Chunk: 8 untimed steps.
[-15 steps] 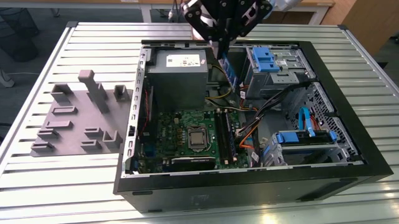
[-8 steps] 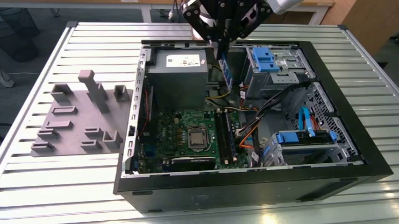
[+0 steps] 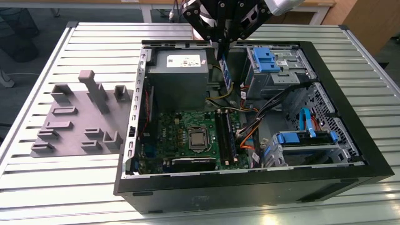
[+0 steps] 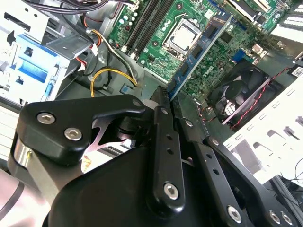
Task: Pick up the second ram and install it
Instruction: 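Insert the second ram into the second slot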
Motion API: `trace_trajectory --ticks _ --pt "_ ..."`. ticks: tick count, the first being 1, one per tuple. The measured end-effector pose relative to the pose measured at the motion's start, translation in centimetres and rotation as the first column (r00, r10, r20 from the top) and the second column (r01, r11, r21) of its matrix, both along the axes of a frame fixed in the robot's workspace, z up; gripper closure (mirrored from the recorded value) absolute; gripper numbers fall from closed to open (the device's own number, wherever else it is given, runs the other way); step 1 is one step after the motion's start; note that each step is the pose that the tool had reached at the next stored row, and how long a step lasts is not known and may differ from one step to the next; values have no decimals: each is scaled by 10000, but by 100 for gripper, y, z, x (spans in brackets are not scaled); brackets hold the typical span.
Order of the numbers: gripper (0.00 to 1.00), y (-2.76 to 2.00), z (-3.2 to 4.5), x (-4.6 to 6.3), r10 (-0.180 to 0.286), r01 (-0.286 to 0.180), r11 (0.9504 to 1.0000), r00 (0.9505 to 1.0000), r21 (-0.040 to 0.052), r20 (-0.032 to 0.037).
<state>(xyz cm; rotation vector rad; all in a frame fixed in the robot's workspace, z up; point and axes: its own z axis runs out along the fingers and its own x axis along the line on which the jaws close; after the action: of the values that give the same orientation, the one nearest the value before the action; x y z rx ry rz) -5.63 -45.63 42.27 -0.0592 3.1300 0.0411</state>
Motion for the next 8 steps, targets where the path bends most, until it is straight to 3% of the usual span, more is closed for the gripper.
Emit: trace_trajectory --ticks 8 --pt "86 0 0 0 -2 2 10000 10000 0 0"
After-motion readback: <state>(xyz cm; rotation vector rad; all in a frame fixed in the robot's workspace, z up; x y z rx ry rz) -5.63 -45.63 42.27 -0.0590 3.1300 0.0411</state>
